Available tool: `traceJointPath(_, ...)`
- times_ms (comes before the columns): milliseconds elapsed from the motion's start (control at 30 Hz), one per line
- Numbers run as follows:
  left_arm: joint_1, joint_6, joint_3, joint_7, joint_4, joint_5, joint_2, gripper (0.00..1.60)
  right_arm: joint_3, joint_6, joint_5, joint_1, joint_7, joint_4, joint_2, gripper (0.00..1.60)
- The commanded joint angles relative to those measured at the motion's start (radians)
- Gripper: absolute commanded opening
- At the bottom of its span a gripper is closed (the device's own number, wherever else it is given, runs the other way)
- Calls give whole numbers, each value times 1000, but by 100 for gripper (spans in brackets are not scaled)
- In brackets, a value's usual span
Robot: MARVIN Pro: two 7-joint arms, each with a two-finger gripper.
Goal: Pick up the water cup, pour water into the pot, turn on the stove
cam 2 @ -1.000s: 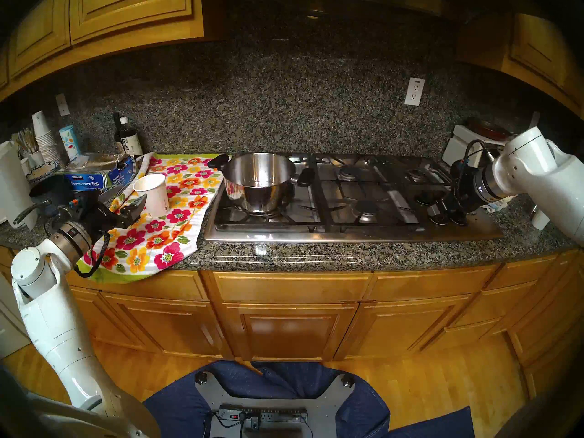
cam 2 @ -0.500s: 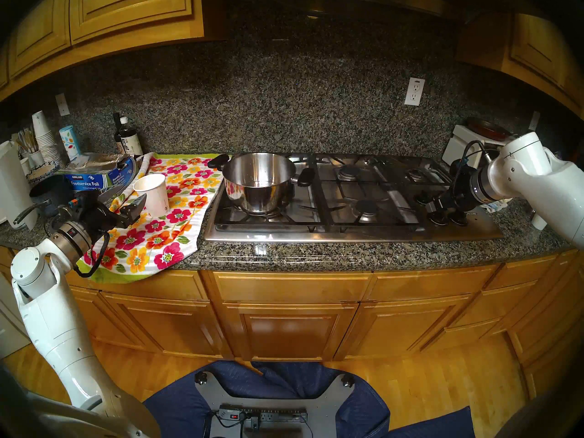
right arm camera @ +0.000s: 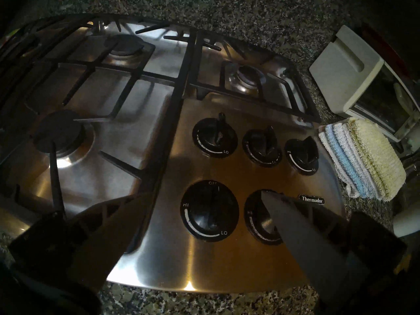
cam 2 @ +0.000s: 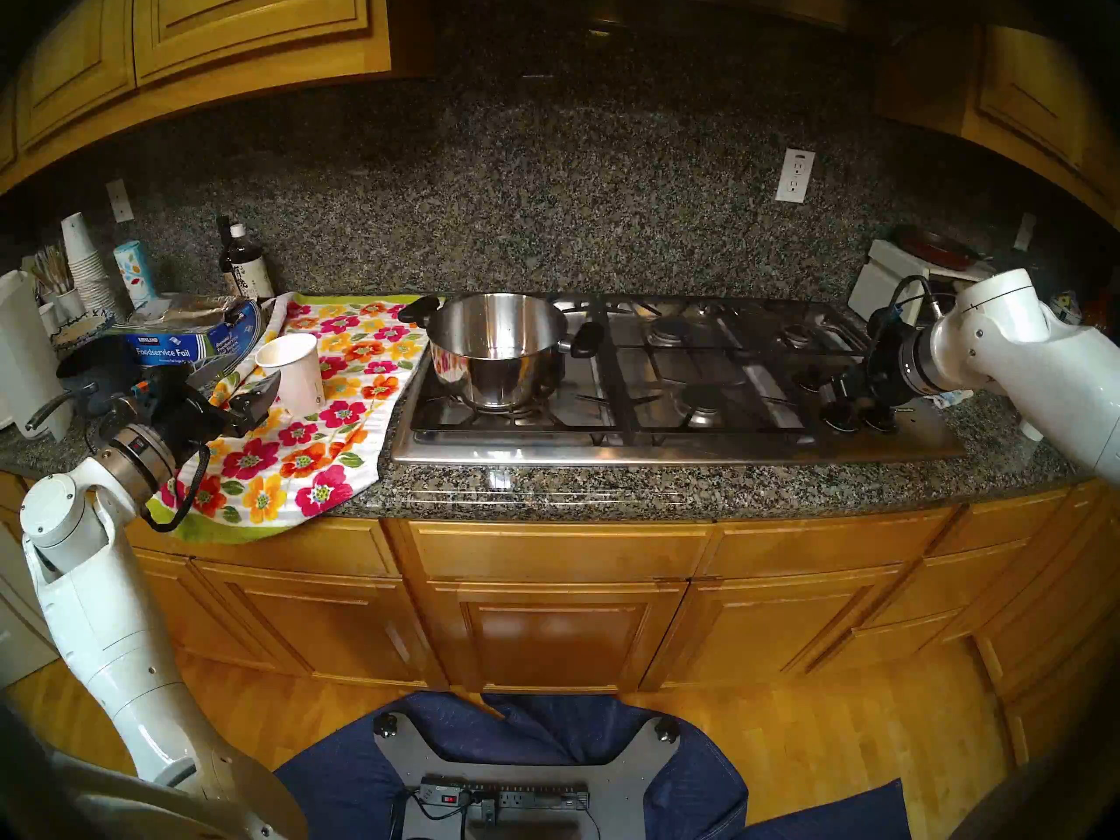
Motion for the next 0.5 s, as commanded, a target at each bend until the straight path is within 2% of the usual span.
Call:
traceJointPath(0,-28,-3,1,-2,-27,-21,3,160,10,-55,37,20,-64,-1,-1,160)
traceJointPath(467,-28,-3,1,-1,-27,-21,3,160,-25,-111,96,28,-123,-5,-1,160)
